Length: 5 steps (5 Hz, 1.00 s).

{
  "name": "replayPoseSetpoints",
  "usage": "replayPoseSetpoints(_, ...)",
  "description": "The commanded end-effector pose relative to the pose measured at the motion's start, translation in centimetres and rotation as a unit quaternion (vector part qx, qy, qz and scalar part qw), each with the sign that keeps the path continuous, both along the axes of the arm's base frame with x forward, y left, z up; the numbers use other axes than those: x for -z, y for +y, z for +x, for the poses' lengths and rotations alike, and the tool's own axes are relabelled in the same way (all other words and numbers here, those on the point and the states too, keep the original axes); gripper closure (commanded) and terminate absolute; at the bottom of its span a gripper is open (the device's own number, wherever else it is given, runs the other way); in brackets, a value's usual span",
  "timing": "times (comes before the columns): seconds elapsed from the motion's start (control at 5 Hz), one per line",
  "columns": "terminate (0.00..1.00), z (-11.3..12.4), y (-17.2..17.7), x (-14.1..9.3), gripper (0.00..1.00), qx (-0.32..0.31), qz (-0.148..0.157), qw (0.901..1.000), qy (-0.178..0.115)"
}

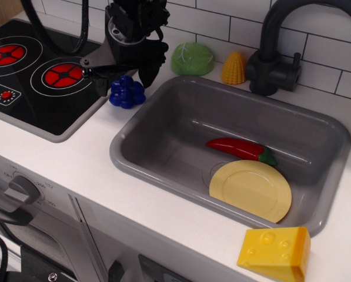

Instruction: Put blueberries on plate sink

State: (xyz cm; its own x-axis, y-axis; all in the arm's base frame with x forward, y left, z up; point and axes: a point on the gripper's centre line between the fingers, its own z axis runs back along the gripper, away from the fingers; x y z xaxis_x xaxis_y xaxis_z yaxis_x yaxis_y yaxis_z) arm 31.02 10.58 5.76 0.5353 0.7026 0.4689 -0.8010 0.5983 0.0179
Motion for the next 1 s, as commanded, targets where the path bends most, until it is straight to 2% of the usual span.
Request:
replayPoseSetpoints(0.0, 0.0, -0.3, 0.2, -0.8, 1.0, 0.005, -0.002, 0.9998, -0.017)
replayPoseSetpoints(0.2, 0.0, -0.4, 0.1, -1.1, 1.0, 0.013, 0.001, 0.9997, -0.02)
replayPoseSetpoints(0.4, 0.0, -0.8, -0.2, -2.4, 1.0, 0.022, -0.004, 0.9994, -0.027)
replayPoseSetpoints(0.6, 0.0, -1.6, -1.9, -4.9, 1.0, 0.045, -0.022, 0.9982, -0.034)
replayPoseSetpoints(0.8, 0.0, -2.3, -4.2, -5.8, 1.0, 0.059, -0.046, 0.9967, -0.032)
